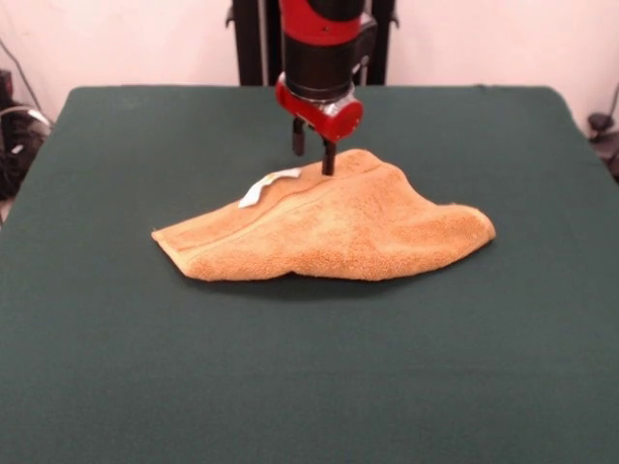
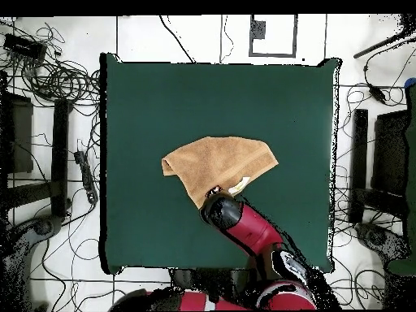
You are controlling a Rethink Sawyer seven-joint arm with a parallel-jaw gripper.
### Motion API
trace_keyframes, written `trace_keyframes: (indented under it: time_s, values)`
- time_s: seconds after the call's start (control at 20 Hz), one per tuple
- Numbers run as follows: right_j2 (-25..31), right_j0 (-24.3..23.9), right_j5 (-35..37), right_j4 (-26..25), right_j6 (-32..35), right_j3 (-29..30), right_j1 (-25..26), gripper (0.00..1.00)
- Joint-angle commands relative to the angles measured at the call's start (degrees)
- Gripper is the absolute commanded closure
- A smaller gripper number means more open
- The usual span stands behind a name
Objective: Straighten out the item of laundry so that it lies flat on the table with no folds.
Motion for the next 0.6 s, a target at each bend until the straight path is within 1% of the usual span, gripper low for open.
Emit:
trace_keyframes:
  time_s: [0.05, 0.35, 0.6]
  values:
    - [2.94, 0.95, -2.09, 0.44, 10.14, -1.75, -0.28, 0.0]
    - [4.05, -0.48, -4.09, -0.5, 9.63, -1.33, -0.74, 0.0]
    - [4.09, -1.42, -4.99, -1.09, 9.0, -1.83, -0.12, 0.0]
